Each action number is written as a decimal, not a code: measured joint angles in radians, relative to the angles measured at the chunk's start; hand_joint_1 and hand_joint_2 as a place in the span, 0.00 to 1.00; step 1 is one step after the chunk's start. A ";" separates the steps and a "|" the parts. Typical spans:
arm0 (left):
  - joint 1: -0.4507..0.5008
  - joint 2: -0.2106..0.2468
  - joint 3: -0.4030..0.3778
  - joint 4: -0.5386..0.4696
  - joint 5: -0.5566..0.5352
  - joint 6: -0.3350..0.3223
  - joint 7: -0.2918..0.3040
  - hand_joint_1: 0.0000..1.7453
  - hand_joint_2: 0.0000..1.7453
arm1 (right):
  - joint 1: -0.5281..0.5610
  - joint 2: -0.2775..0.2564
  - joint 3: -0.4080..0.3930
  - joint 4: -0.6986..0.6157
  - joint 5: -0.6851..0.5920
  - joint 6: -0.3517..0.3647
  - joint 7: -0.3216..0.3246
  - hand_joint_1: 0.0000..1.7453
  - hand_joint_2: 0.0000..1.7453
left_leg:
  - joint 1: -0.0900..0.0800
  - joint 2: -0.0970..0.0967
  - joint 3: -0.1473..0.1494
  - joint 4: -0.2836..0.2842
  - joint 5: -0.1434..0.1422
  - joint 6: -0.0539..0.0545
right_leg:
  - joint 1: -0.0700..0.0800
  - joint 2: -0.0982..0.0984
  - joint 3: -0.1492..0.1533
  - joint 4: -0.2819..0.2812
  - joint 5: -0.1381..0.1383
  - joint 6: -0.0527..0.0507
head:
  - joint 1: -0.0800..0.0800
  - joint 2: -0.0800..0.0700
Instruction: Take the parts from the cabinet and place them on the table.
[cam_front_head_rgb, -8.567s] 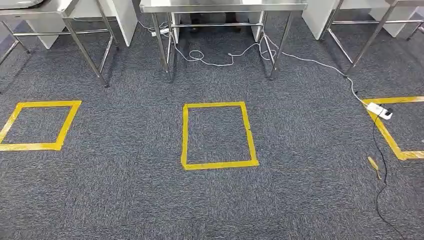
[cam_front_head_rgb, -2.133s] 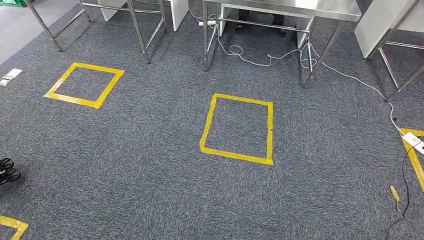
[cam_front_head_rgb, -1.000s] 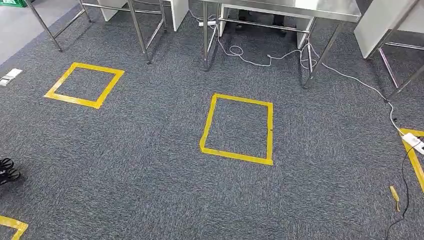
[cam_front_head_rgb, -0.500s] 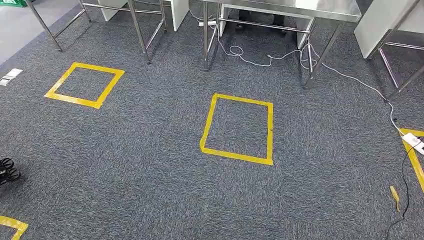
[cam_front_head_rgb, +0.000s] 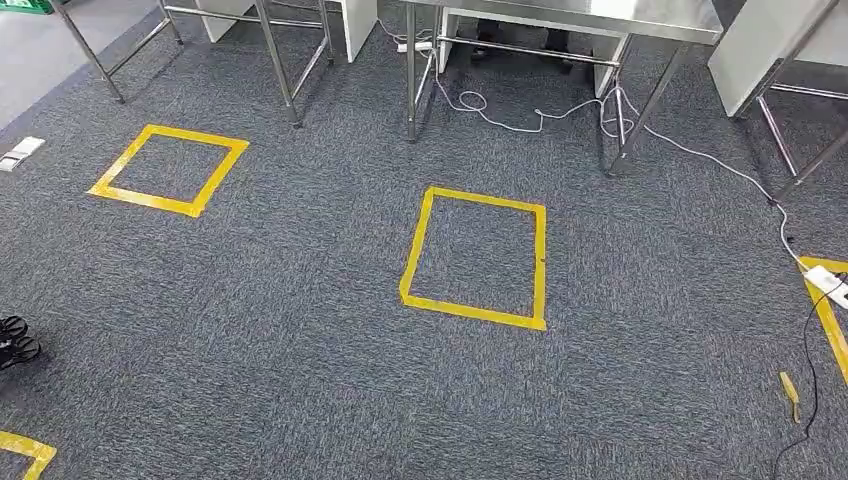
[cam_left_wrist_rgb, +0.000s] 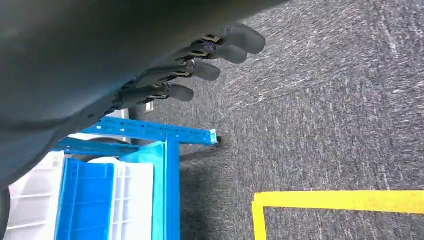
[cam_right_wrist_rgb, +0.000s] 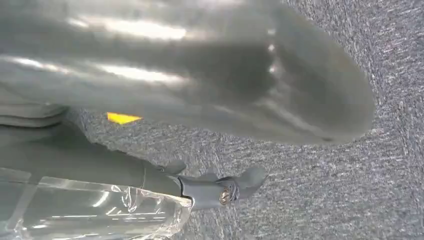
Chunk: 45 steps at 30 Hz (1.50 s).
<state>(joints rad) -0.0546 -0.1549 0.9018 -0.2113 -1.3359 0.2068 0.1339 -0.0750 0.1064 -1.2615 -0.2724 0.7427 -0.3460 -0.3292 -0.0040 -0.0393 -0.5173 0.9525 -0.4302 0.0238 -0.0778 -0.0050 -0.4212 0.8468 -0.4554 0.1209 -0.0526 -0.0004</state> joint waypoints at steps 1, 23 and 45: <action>0.000 0.000 0.002 0.000 0.000 -0.001 0.002 0.00 0.00 | 0.000 0.002 -0.003 0.001 -0.002 0.000 0.000 0.00 0.00 | -0.003 0.000 0.000 0.001 -0.002 0.006 | -0.003 0.000 0.000 -0.002 0.002 0.004 | 0.000 0.000; -0.003 -0.008 0.016 0.004 0.002 -0.018 0.031 0.00 0.00 | -0.003 0.010 -0.012 0.014 0.030 -0.019 0.006 0.00 0.00 | -0.066 0.000 -0.018 0.032 -0.020 0.083 | 0.049 -0.011 -0.093 0.079 0.020 -0.071 | 0.006 0.000; -0.011 -0.011 0.017 0.007 -0.012 -0.026 0.026 0.00 0.00 | 0.000 0.013 -0.013 0.014 0.020 0.007 -0.022 0.00 0.00 | -0.010 0.015 -0.022 0.014 0.000 0.030 | 0.049 -0.001 -0.236 0.367 -0.099 -0.060 | 0.011 0.000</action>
<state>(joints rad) -0.0658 -0.1663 0.9190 -0.2045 -1.3478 0.1804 0.1595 -0.0747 0.1190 -1.2745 -0.2579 0.7626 -0.3391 -0.3510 -0.0137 -0.0241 -0.5391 0.9664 -0.4307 0.0537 -0.0292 -0.0055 -0.6575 1.2136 -0.5540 0.0605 -0.0412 -0.0004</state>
